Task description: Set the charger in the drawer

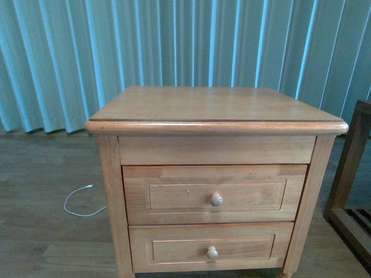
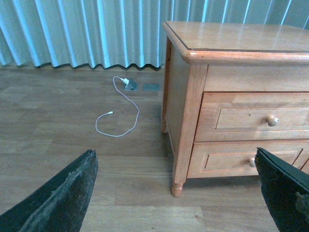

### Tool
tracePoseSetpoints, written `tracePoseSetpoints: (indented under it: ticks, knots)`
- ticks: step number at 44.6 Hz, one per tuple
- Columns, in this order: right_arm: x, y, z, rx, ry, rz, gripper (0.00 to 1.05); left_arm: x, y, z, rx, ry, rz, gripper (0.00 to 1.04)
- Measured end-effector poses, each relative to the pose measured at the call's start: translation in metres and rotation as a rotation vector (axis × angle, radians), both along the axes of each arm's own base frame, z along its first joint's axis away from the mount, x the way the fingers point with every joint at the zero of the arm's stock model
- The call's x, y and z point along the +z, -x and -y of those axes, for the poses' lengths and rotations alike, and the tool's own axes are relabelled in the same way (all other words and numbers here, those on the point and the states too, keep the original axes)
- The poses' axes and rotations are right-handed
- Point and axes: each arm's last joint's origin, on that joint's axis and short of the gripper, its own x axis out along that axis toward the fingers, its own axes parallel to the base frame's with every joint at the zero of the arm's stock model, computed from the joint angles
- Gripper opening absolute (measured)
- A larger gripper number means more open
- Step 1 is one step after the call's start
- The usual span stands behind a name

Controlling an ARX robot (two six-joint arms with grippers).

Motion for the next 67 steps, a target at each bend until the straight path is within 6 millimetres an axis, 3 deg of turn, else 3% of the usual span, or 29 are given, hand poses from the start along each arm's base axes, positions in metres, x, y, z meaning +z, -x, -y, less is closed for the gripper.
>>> tracePoseSetpoints:
  ticks: [7, 17, 37, 50, 67]
  knots:
    - [-0.017, 0.009, 0.000, -0.018, 0.033, 0.006, 0.40, 0.000, 0.000, 0.000, 0.000, 0.000, 0.000, 0.99]
    - [-0.028, 0.017, -0.001, -0.017, 0.040, 0.008, 0.01, 0.000, 0.000, 0.000, 0.000, 0.000, 0.000, 0.99]
    - [-0.048, 0.030, -0.001, -0.017, 0.042, 0.015, 0.02, 0.000, 0.000, 0.000, 0.000, 0.000, 0.000, 0.99]
    - [-0.051, 0.043, -0.001, -0.016, 0.043, 0.012, 0.02, 0.000, 0.000, 0.000, 0.000, 0.000, 0.000, 0.99]
    - [-0.051, 0.044, -0.001, -0.016, 0.043, 0.014, 0.02, 0.000, 0.000, 0.000, 0.000, 0.000, 0.001, 0.99]
